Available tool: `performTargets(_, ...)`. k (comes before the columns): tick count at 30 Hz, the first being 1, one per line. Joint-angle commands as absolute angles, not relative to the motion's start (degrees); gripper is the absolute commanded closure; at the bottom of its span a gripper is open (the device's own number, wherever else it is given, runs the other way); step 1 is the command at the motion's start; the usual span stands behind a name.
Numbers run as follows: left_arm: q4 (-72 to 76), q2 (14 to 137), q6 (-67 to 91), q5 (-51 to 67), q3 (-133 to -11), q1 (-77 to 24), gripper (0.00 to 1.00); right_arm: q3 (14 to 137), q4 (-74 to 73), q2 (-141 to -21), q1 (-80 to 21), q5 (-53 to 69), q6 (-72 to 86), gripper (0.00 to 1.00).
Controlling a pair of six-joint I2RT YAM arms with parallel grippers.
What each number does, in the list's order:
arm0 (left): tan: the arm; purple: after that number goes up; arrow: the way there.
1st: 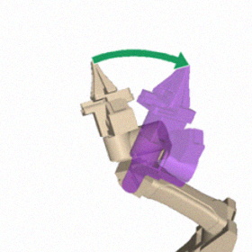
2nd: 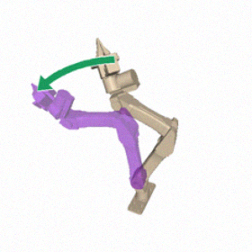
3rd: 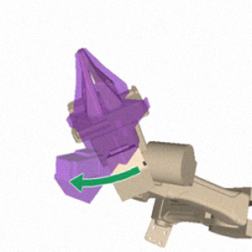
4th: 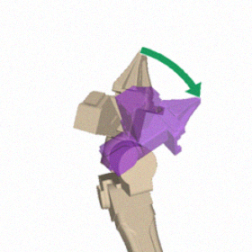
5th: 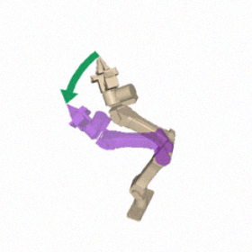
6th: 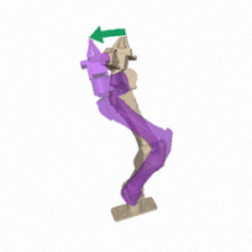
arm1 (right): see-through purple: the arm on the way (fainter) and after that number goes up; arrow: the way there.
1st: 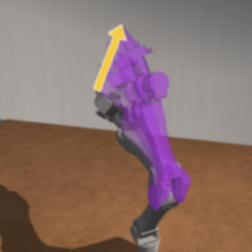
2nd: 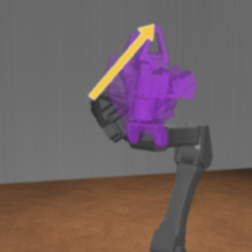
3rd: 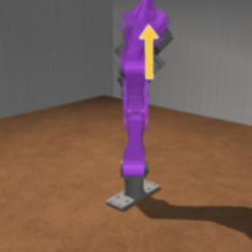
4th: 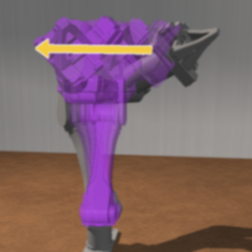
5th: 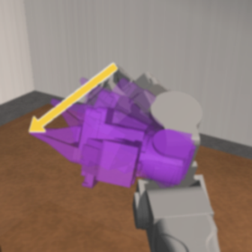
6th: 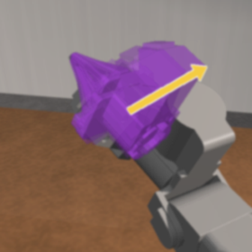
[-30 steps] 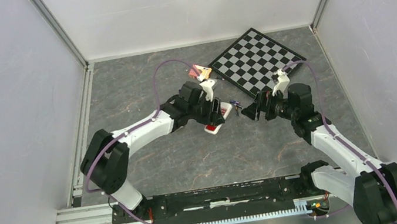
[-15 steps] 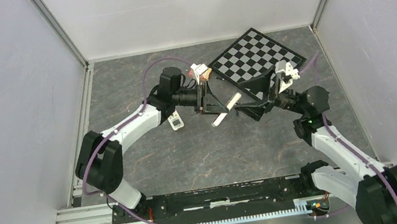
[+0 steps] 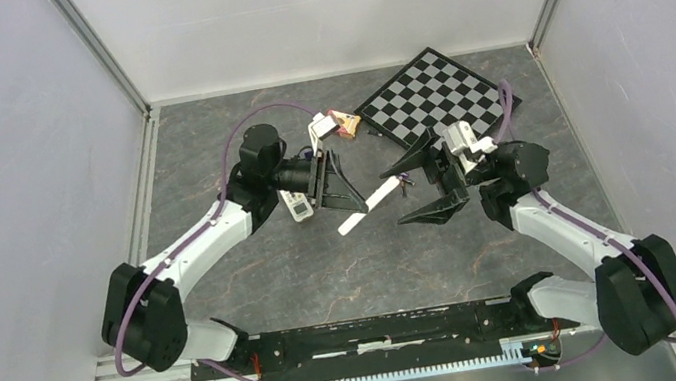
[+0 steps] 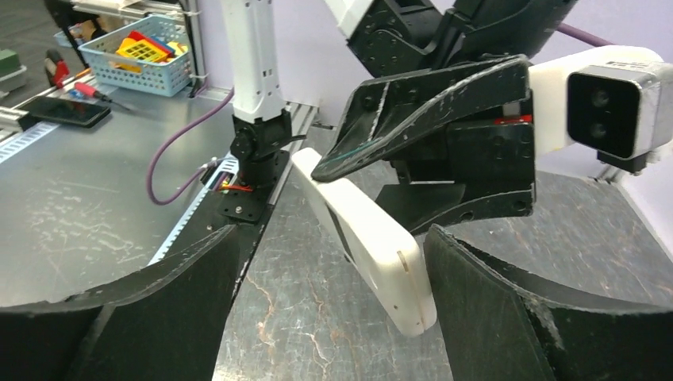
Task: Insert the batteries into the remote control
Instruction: Adjust the remote control.
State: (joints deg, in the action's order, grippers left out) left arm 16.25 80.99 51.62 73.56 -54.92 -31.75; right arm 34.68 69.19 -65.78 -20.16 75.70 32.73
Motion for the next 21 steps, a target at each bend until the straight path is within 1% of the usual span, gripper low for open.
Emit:
performTargets(1, 19.34, 78.56, 51.49, 79.03, -54.36, -31.14, 0.54, 35.59, 83.43, -66.88, -20.61, 80.84, 39.86, 0.13)
performTargets(3, 19.34, 77.74, 50.61, 80.15, -54.23, -31.12, 0.54, 36.45, 89.46, -68.66, -20.84, 81.26, 44.66, 0.22)
performTargets(5, 19.29, 77.00, 49.87, 80.98, -54.10, -31.11, 0.53, 37.98, 100.75, -71.84, -21.04, 81.44, 55.10, 0.31)
performTargets(6, 19.34, 76.71, 49.68, 81.18, -54.05, -31.11, 0.54, 38.95, 108.33, -73.69, -21.30, 81.70, 61.66, 0.33)
performTargets(7, 19.34, 76.50, 49.58, 81.22, -54.05, -31.11, 0.54, 40.61, 112.07, -75.43, -21.77, 82.47, 65.94, 0.35)
performTargets(8, 19.25, 76.39, 49.49, 81.15, -54.10, -31.11, 0.53, 42.08, 112.21, -76.66, -22.62, 83.40, 66.97, 0.38)
performTargets(11, 19.24, 76.06, 49.39, 80.71, -54.29, -31.11, 0.53, 43.97, 112.19, -79.22, -24.41, 84.12, 67.73, 0.41)
performTargets(16, 19.06, 75.95, 49.66, 80.21, -54.62, -31.14, 0.52, 45.04, 112.15, -80.16, -25.23, 83.81, 67.69, 0.41)
performTargets(18, 19.02, 75.81, 49.75, 79.78, -54.88, -31.16, 0.51, 45.39, 112.15, -80.19, -25.31, 83.55, 67.66, 0.46)
performTargets(21, 18.99, 75.77, 50.30, 79.43, -55.18, -31.20, 0.48, 45.87, 112.15, -79.73, -25.37, 81.99, 67.60, 0.58)
